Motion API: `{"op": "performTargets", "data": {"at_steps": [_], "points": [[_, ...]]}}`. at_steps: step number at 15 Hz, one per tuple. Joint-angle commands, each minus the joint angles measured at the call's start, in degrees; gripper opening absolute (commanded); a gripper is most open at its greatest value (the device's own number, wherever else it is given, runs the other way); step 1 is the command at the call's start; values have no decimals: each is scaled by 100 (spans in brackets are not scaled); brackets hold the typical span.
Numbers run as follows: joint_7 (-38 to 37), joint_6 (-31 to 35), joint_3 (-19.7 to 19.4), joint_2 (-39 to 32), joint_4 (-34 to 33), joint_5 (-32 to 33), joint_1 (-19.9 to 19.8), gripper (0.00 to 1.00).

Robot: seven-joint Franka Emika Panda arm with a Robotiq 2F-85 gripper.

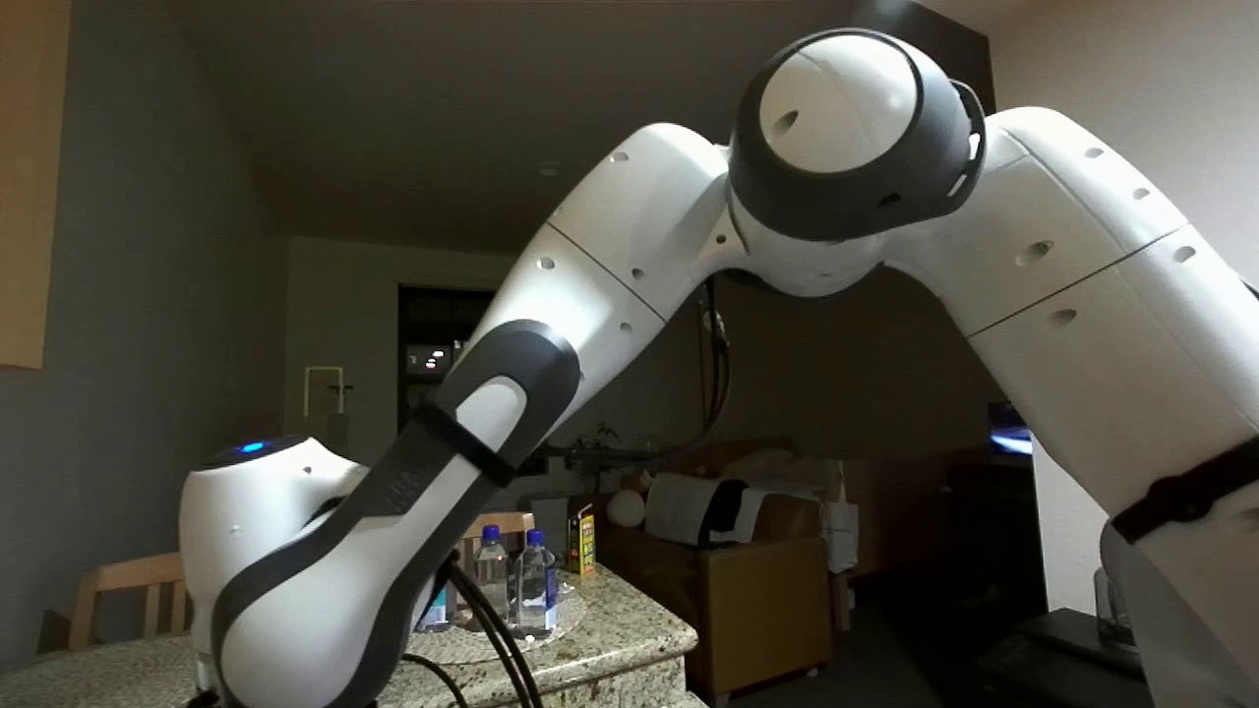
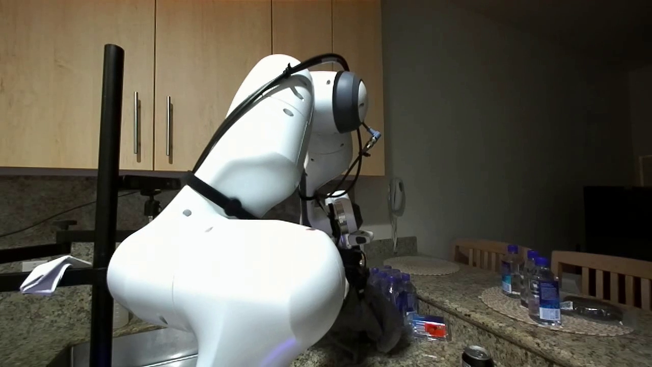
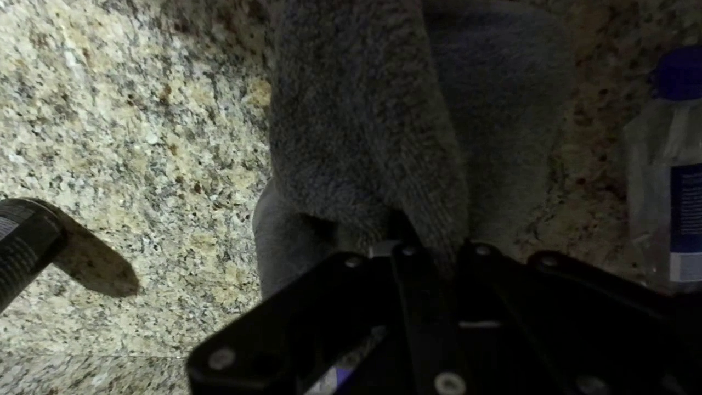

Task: Move the grey towel to the left

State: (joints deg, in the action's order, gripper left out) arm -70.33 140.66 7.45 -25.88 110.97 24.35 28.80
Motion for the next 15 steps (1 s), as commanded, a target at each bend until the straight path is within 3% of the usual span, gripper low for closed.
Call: {"op": "performTargets", "data": {"at_steps": [1, 6, 7, 8, 15], "points": [[-483, -245, -281, -140, -213, 41, 176, 9], [-759, -503, -343, -204, -169, -119, 121, 9], [-696, -581, -281, -210, -128, -218, 84, 37], [-591, -659, -203, -224, -70, -386, 27, 38], [-638, -982, -209, -236, -5, -747, -9, 81]]}}
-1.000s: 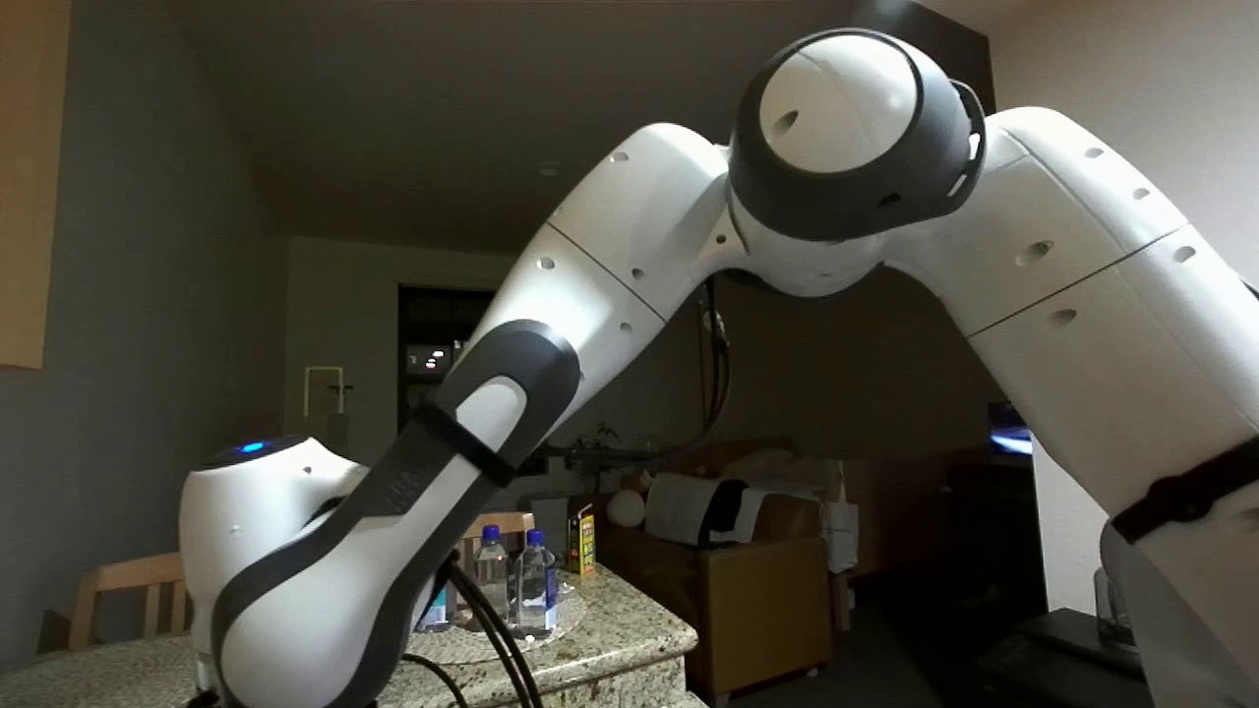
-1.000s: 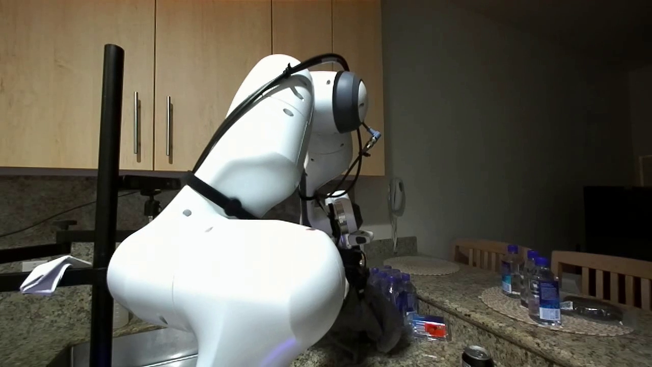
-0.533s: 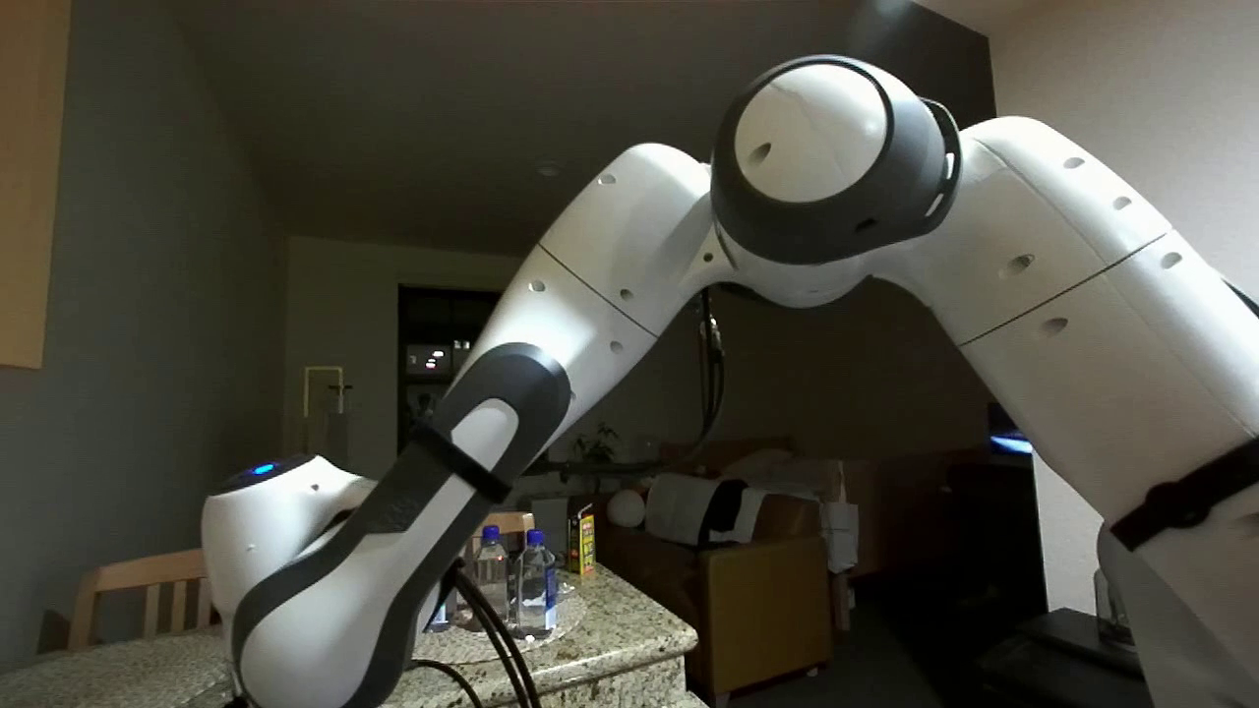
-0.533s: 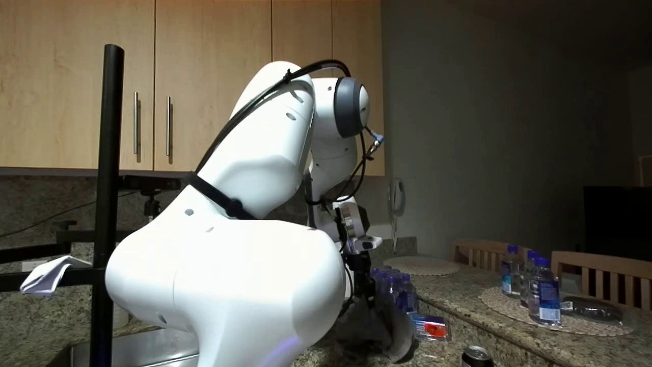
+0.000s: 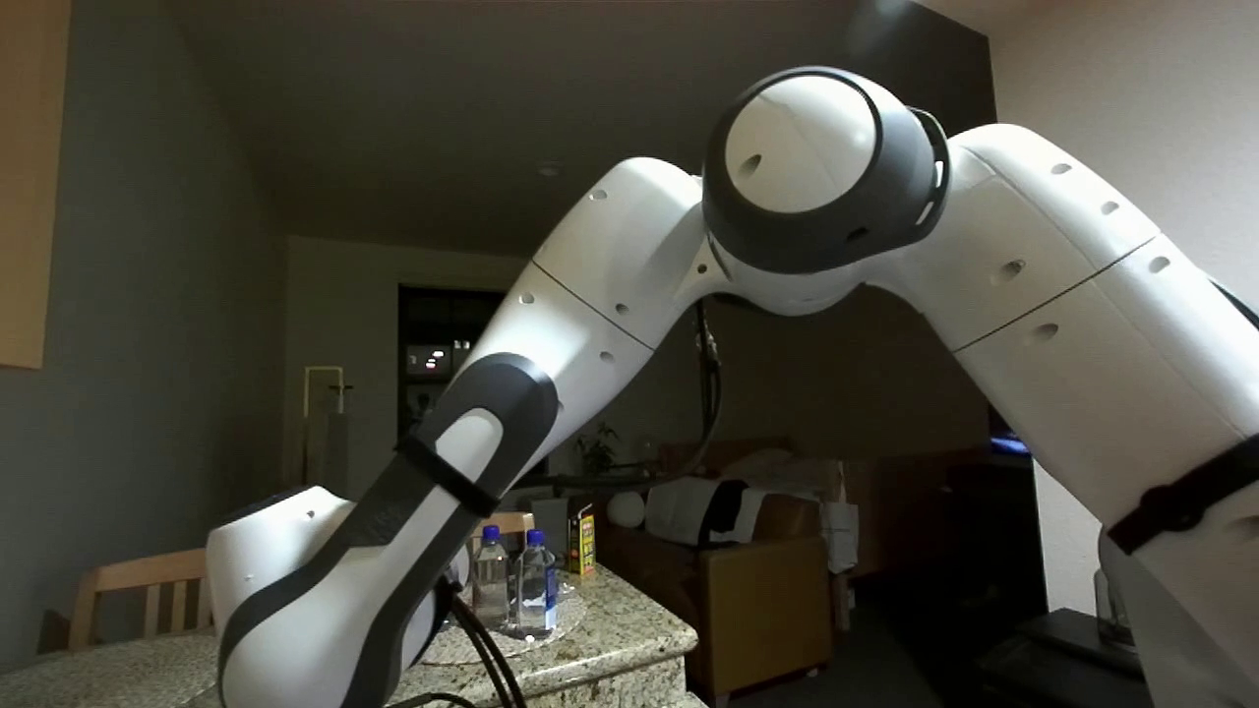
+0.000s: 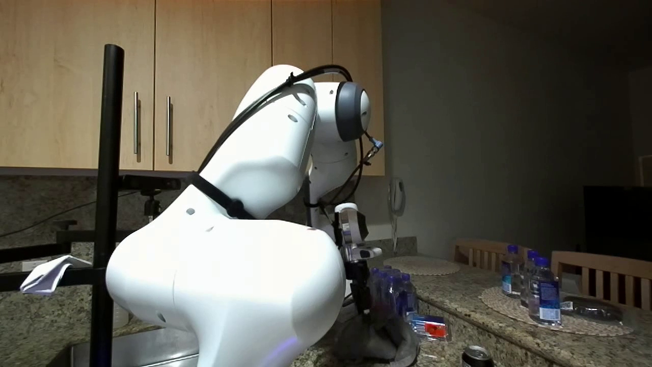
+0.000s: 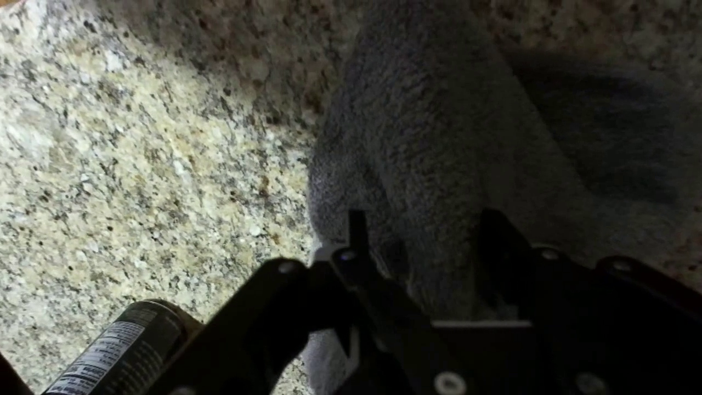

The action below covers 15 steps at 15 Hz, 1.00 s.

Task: Move the grey towel to the left

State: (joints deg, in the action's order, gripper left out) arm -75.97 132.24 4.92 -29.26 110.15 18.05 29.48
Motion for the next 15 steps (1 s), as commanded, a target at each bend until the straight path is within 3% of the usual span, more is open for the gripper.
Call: {"op": "performTargets", "data": {"at_steps": [1, 4, 9, 15], "points": [[-71, -147, 42, 103, 72, -111, -80, 88], [-37, -153, 57, 144, 65, -107, -81, 100], [92, -150, 158, 245, 66, -227, -133, 100], [593, -594, 463, 408, 5, -724, -244, 100]]}}
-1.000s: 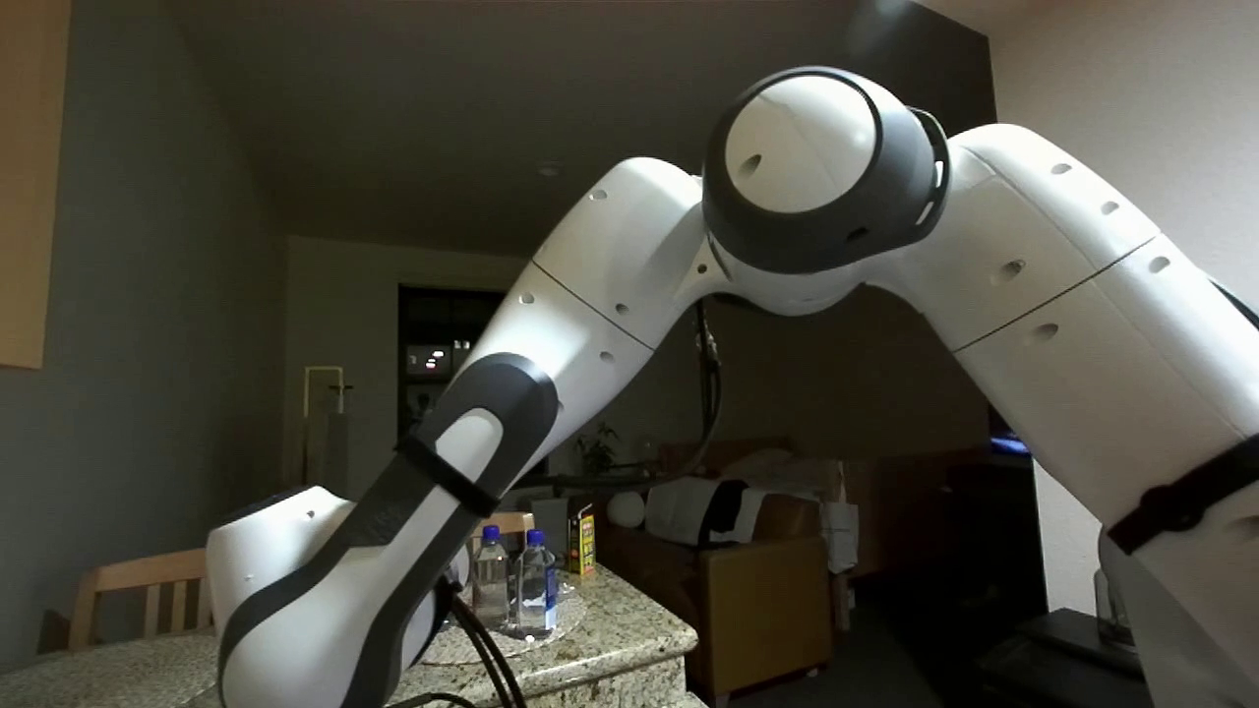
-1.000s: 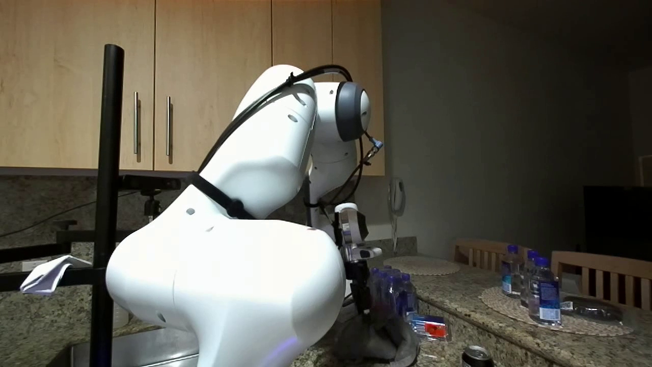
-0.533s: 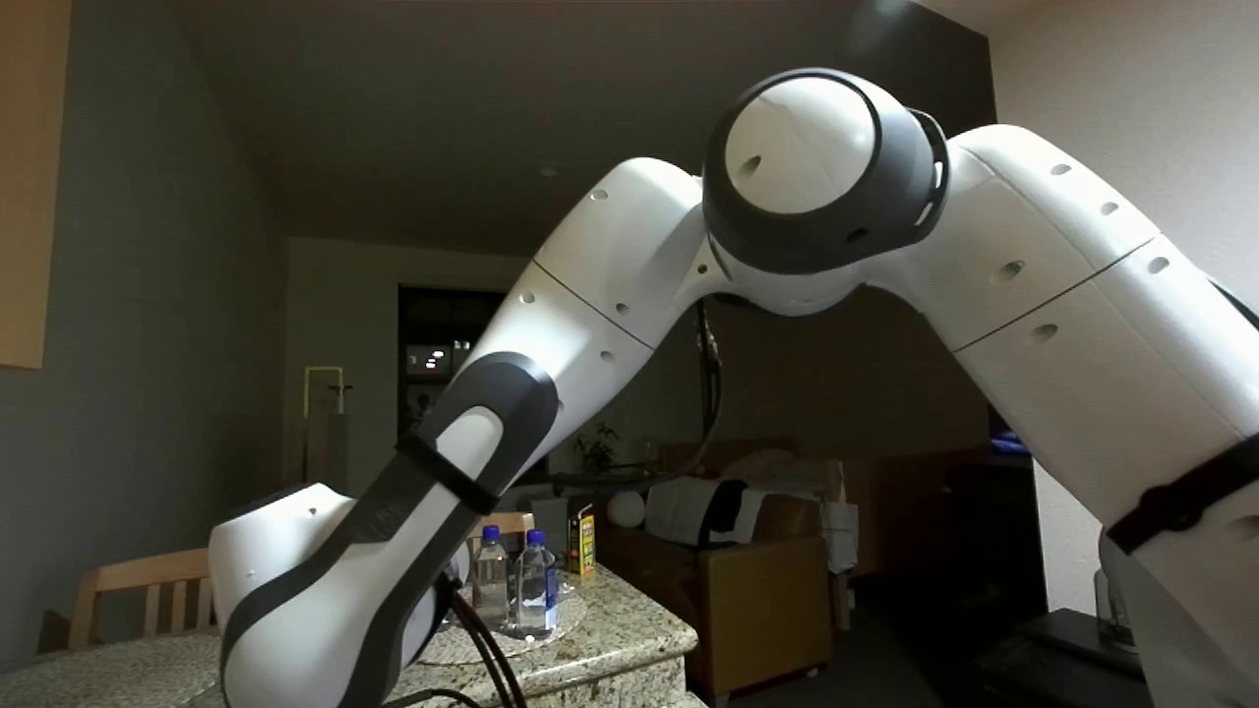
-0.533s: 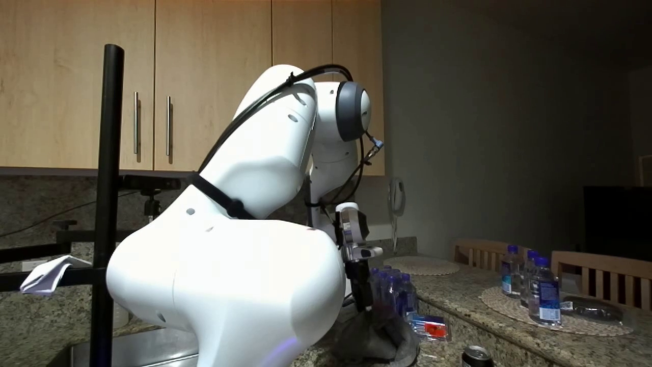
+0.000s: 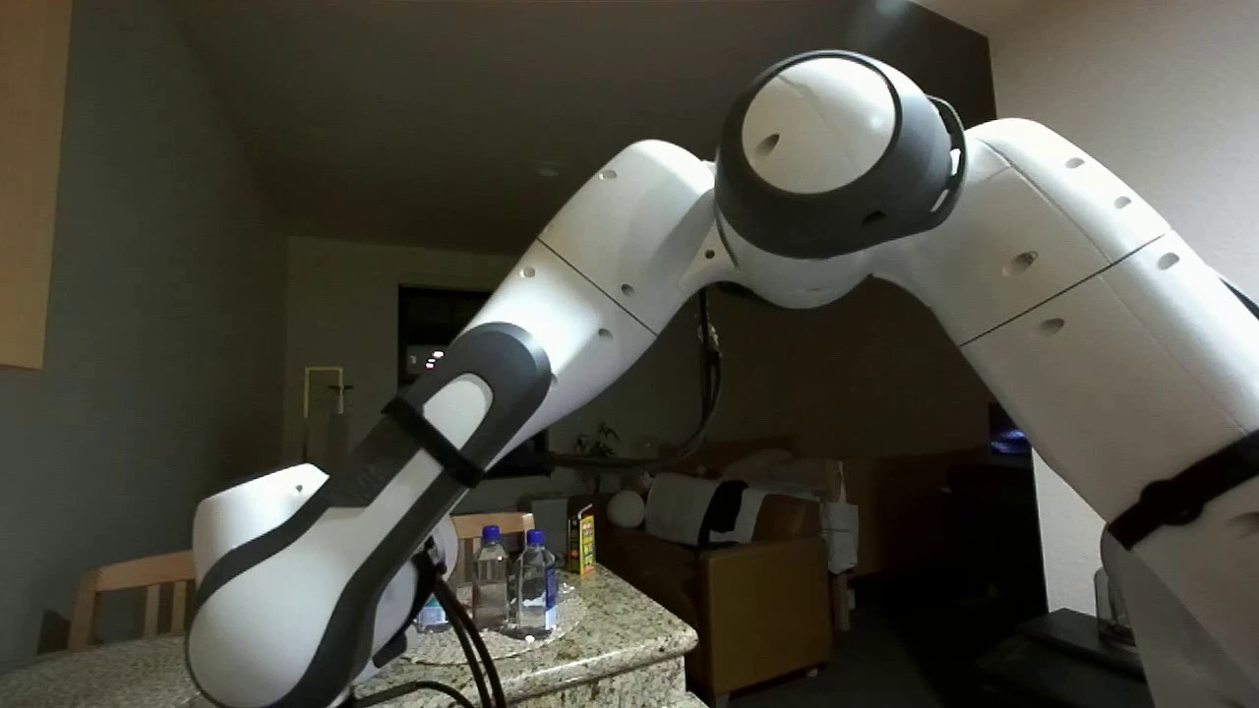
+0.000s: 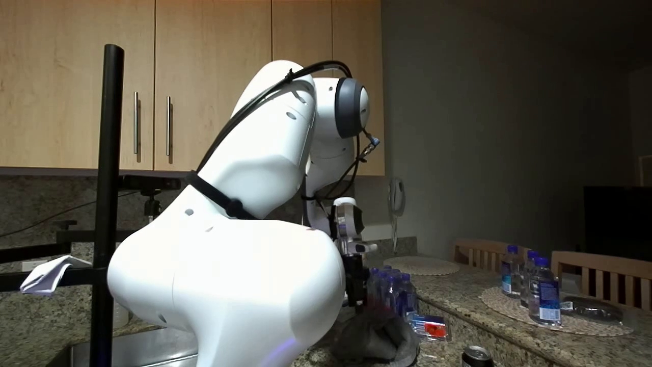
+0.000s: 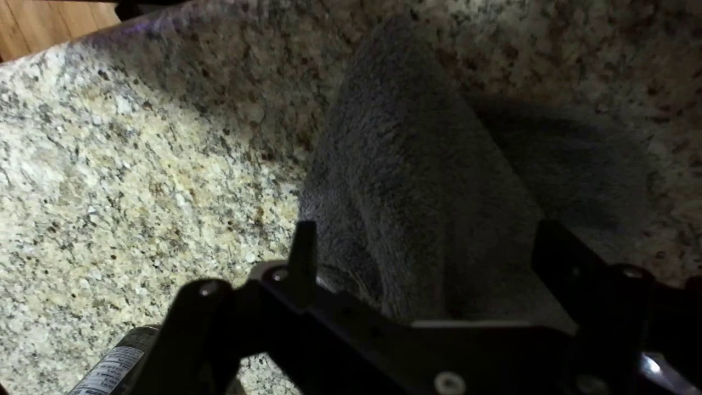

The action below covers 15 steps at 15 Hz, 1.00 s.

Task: Move the grey towel to the left

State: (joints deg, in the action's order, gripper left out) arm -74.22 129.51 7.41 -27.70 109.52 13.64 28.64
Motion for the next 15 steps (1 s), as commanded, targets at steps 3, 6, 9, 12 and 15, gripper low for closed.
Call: {"op": "performTargets", "data": {"at_steps": [3, 6, 9, 12, 15], "points": [[858, -656, 350, 397, 15, -372, -187, 100], [1227, -836, 445, 643, 8, -398, -218, 100], [1625, -784, 518, 946, 77, -453, -293, 100], [2184, -745, 573, 1202, 78, -647, -444, 100], [2688, -862, 559, 1390, 2, -783, -574, 100]]}}
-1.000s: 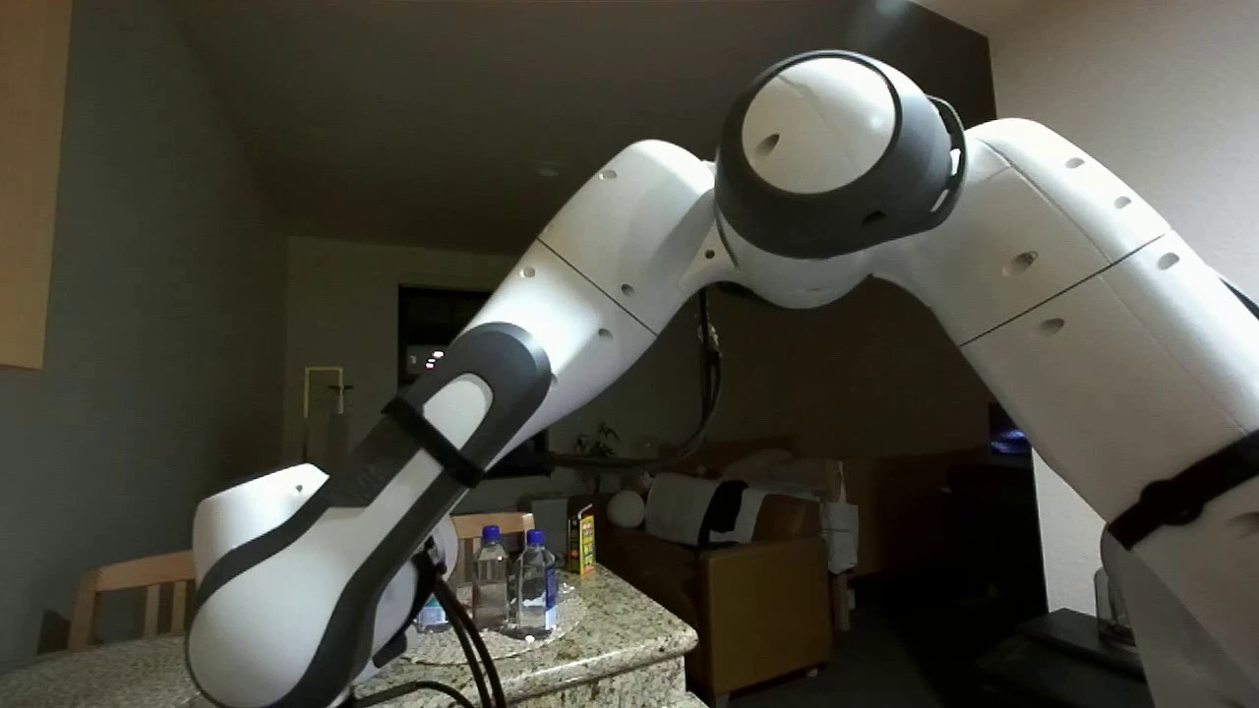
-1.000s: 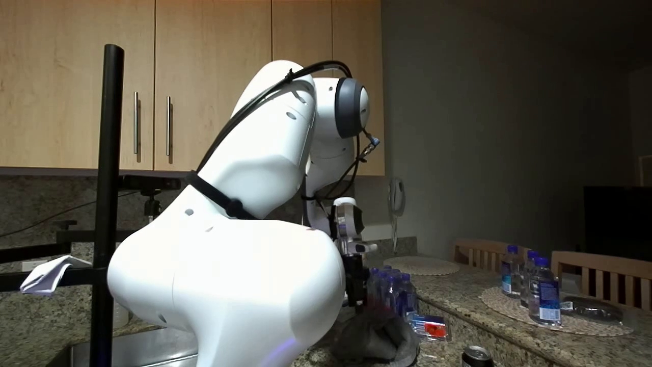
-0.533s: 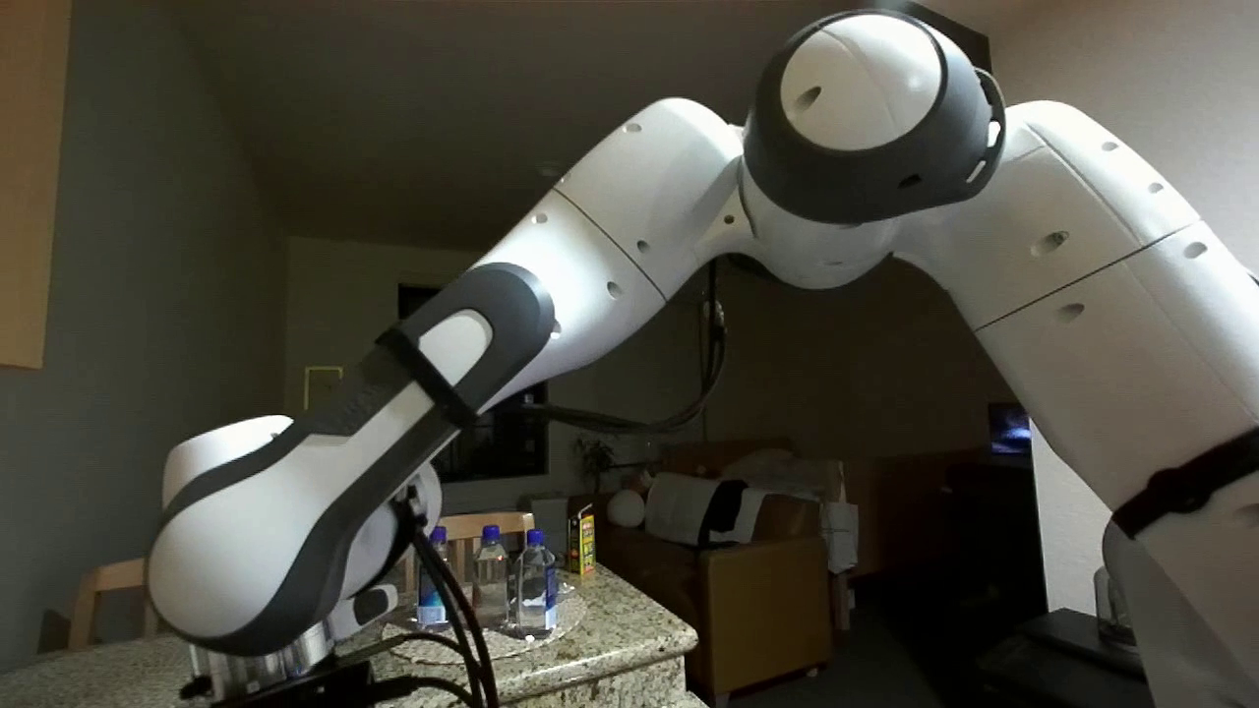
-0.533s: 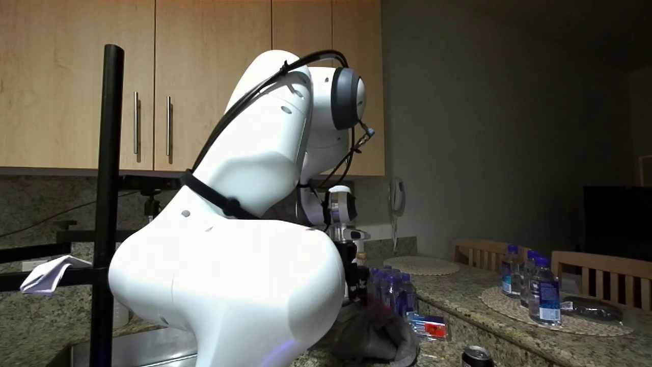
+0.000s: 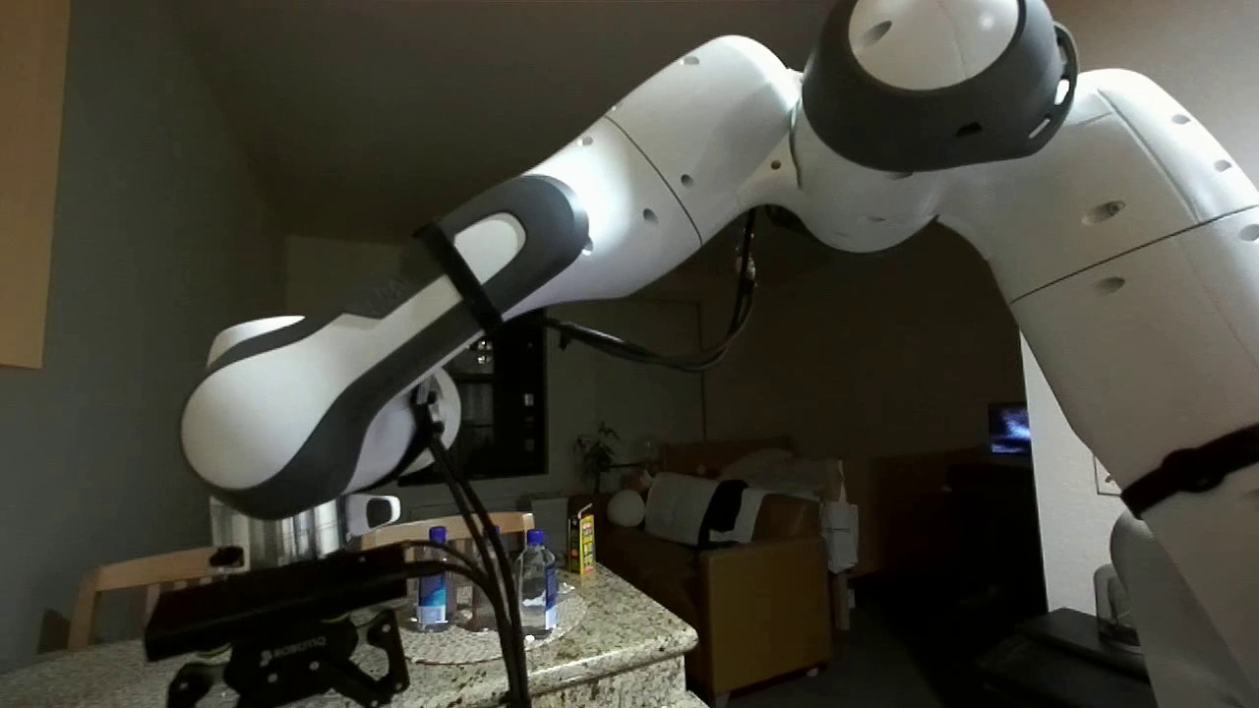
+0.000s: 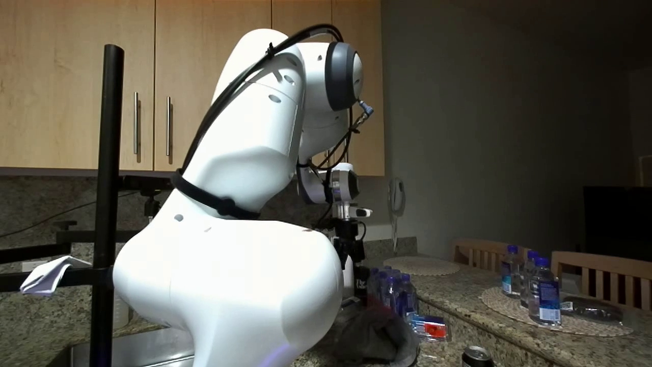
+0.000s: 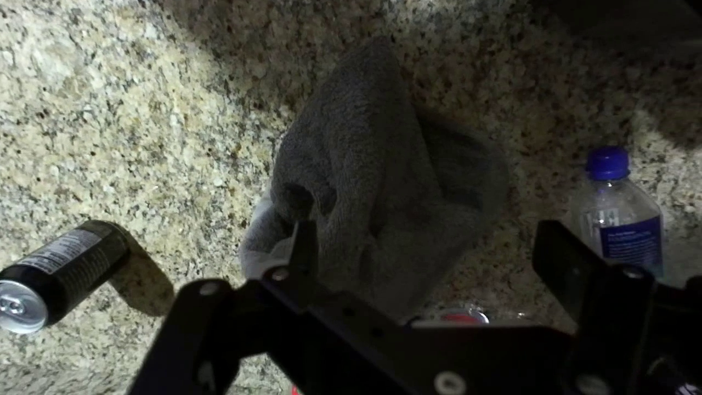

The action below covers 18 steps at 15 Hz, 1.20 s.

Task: Move the grey towel to the left

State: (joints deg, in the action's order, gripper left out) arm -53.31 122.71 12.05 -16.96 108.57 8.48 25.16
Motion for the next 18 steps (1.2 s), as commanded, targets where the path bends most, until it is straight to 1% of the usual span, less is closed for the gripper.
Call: {"op": "performTargets", "data": {"at_steps": [1, 4, 8, 12, 13, 18], "points": [[747, -209, 86, 374, 81, -301, -274, 100], [1125, -246, 85, 540, 85, -432, -385, 100], [1313, -393, 101, 713, 71, -459, -415, 100], [1163, -371, 93, 921, 158, -377, -418, 100], [1023, -264, 90, 662, -23, -237, -366, 100], [1023, -300, 97, 731, -22, -236, -380, 100]]}}
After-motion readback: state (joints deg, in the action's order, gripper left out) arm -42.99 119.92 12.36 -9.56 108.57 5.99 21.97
